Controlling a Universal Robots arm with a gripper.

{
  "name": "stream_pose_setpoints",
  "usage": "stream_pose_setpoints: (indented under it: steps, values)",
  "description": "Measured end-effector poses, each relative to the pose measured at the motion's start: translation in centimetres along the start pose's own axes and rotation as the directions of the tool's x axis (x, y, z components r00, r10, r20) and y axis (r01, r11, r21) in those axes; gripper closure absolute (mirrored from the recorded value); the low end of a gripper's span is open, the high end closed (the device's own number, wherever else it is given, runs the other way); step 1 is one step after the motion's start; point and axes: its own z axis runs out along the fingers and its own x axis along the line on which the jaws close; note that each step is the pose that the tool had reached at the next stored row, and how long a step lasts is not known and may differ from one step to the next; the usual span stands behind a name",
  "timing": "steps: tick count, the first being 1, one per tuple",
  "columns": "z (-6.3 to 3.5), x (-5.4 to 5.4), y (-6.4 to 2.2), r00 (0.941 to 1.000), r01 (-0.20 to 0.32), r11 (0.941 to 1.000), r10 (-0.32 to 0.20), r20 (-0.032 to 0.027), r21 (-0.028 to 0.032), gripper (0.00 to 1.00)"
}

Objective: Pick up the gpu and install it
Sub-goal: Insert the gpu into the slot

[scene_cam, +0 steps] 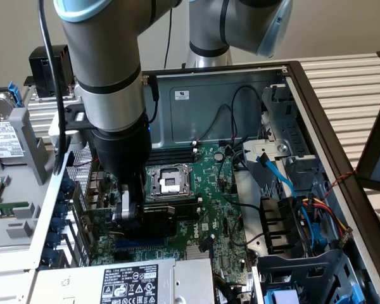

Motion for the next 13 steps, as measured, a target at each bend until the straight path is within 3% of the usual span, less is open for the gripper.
stream_pose_setpoints:
  steps: [13]
  values:
    - [0.15,0.02,0.02,1.0000,0.000,1.0000,0.000,0.0003,0.0002,0.73]
